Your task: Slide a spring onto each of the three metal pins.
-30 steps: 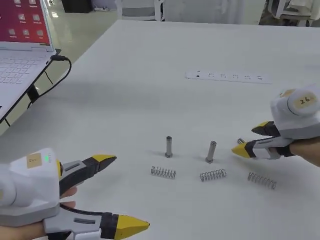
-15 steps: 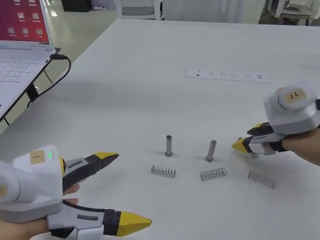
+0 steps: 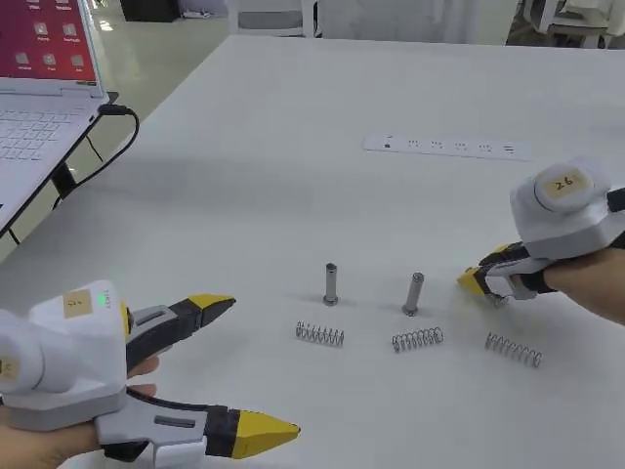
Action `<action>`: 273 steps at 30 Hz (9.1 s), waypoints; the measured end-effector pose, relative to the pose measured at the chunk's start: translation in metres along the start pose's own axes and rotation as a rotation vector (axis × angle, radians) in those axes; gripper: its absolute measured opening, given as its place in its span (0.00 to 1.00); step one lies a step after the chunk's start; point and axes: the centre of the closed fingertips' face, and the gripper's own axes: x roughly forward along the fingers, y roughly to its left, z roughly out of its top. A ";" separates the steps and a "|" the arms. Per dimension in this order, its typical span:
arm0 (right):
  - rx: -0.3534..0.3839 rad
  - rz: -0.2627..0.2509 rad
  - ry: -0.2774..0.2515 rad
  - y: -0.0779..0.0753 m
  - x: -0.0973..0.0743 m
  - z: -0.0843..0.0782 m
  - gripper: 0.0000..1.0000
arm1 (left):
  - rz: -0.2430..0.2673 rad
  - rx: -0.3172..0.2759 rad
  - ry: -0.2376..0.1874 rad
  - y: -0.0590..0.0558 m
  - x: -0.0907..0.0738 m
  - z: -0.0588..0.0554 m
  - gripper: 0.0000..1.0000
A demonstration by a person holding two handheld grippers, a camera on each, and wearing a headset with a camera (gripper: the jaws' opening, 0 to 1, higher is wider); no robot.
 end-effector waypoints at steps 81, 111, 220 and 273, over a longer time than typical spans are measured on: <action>0.106 -0.038 0.008 -0.002 -0.015 0.000 0.05 | -0.004 0.003 -0.020 0.002 0.001 0.004 0.91; 0.127 -0.013 -0.044 0.012 -0.043 -0.004 0.05 | -0.014 0.021 -0.024 -0.004 0.001 0.010 0.91; -0.006 0.011 -0.062 0.033 -0.069 -0.022 0.27 | -0.029 0.035 -0.016 -0.009 0.003 0.013 0.91; -0.026 0.047 -0.029 0.052 -0.090 -0.051 0.31 | -0.032 0.041 -0.013 -0.006 0.006 0.015 0.91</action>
